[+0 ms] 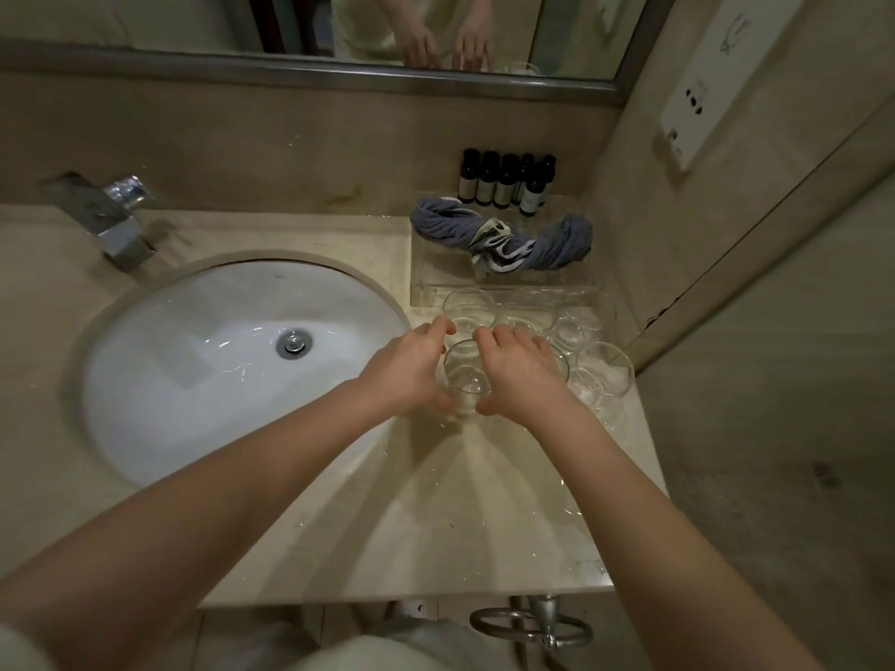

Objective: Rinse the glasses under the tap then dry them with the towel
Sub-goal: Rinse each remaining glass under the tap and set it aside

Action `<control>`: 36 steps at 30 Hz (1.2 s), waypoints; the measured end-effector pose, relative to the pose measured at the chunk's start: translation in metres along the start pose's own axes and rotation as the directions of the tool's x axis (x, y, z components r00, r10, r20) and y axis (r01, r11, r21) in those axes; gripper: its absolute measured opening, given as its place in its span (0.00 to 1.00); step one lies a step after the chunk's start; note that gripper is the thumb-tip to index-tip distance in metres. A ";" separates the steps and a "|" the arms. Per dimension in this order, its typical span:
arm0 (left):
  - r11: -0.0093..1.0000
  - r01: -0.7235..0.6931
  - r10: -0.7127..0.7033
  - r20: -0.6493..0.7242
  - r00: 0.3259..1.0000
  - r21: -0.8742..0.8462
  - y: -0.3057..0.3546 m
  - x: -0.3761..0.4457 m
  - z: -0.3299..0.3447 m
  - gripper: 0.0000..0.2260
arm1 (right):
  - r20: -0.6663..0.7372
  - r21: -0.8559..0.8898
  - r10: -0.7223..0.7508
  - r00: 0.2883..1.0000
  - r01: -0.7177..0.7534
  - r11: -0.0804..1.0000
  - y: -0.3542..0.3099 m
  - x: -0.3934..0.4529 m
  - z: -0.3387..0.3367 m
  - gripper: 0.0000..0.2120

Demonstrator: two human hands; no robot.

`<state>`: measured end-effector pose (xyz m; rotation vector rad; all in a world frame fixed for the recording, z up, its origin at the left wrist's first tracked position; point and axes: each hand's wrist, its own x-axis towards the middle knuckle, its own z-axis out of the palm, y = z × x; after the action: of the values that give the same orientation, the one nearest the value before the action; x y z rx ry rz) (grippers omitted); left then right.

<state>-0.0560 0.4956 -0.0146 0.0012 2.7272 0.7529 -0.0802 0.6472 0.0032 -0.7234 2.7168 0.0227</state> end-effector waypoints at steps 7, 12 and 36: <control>0.973 0.068 -0.095 0.114 0.989 0.222 -0.051 -0.031 -0.064 0.34 | -0.042 0.035 -0.046 0.998 0.048 0.998 -0.047 0.008 -0.040 0.39; 0.967 0.185 -0.191 0.022 0.981 0.177 -0.110 -0.076 -0.110 0.32 | -0.036 -0.046 -0.187 0.982 0.185 0.982 -0.130 0.035 -0.056 0.37; 0.955 0.283 -0.274 -0.098 0.957 0.093 -0.466 -0.212 -0.278 0.31 | 0.035 0.080 -0.277 0.960 0.274 0.958 -0.525 0.154 -0.041 0.34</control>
<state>0.1012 -0.0628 0.0412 -0.3919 2.7607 0.5374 0.0363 0.1120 0.0286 -1.0582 2.5343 -0.1258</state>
